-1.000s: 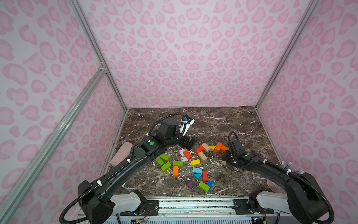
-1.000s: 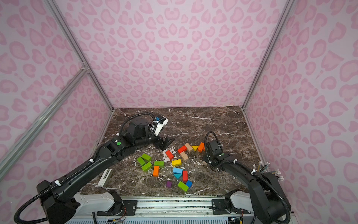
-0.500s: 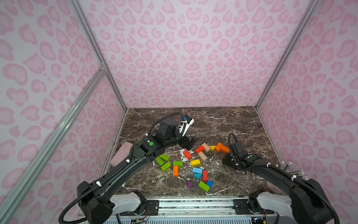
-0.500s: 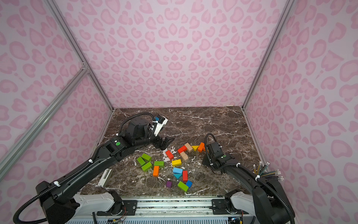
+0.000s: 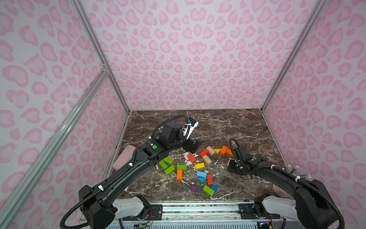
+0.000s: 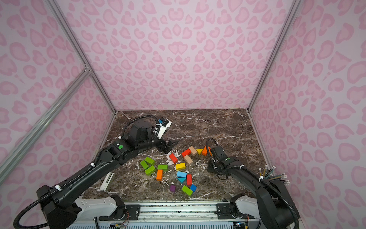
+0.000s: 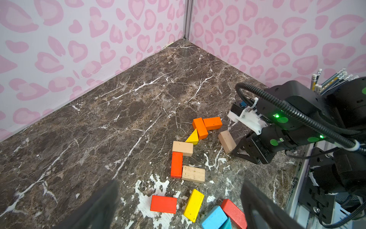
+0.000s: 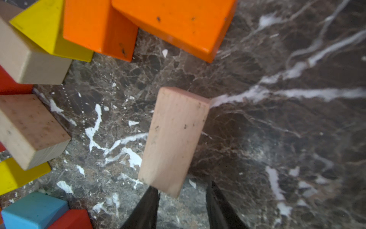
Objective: Assemble a heart with building blocks
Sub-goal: Assemble the building block at the center of the board.
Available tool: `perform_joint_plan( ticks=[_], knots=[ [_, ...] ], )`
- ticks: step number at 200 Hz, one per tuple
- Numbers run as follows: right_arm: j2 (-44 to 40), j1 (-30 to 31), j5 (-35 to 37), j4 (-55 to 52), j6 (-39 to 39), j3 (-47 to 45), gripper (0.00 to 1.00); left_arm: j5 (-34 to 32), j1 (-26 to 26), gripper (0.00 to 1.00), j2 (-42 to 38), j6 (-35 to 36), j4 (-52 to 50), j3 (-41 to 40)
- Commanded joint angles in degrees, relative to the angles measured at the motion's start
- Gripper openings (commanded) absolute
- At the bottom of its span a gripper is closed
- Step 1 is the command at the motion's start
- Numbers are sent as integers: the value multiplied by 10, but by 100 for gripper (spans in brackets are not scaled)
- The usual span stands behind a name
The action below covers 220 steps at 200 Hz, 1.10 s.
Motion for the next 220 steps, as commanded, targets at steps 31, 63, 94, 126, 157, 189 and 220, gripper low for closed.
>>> perform_joint_plan(
  ticks=[31, 63, 94, 126, 157, 189, 220],
  knots=[
    [28, 0, 16, 6, -33, 28, 39, -3, 1, 99, 0, 5, 17, 1],
    [40, -1, 14, 6, -56, 41, 37, -2, 1, 98, 2, 5, 17, 1],
    [46, 0, 7, 4, -72, 47, 39, -1, 2, 99, 2, 6, 17, 1],
    [39, -2, 16, -5, -78, 55, 52, 0, 1, 99, 2, 5, 17, 1],
    [27, -29, 1, -2, -78, 59, 58, -1, 1, 99, 1, 5, 17, 1],
    [28, -51, -22, -1, -91, 73, 62, 1, 1, 99, 1, 5, 17, 1],
    [41, -52, -39, -2, -96, 81, 62, 0, 1, 98, 0, 5, 17, 1]
  ],
)
